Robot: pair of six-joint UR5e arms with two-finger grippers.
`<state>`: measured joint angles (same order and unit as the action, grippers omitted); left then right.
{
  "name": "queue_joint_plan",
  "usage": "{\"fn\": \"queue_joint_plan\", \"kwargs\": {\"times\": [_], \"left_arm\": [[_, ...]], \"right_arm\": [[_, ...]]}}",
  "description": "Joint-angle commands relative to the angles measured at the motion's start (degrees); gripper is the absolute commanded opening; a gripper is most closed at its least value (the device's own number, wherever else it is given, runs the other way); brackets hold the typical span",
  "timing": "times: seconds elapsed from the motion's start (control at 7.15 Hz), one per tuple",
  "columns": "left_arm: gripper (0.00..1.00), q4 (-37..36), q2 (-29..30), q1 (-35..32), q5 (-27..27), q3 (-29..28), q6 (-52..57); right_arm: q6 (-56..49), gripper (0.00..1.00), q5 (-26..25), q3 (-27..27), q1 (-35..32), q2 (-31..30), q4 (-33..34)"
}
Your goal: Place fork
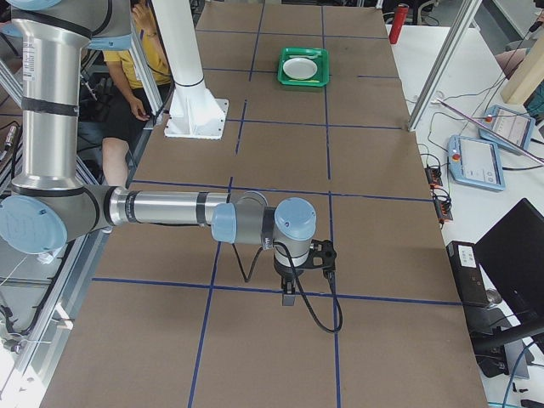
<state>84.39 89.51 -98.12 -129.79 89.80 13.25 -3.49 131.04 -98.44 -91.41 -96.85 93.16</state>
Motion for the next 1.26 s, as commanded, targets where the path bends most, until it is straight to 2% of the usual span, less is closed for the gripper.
{"fn": "queue_joint_plan", "kwargs": {"times": [0.0, 1.12], "left_arm": [[1.00, -1.24, 0.05, 0.21, 0.07, 0.02, 0.46], [1.00, -1.15, -0.03, 1.09, 0.07, 0.02, 0.90]], "right_arm": [[-0.02, 1.00, 0.00, 0.00, 0.00, 0.00, 0.00], [-0.02, 1.00, 0.00, -0.09, 0.00, 0.00, 0.00]]}}
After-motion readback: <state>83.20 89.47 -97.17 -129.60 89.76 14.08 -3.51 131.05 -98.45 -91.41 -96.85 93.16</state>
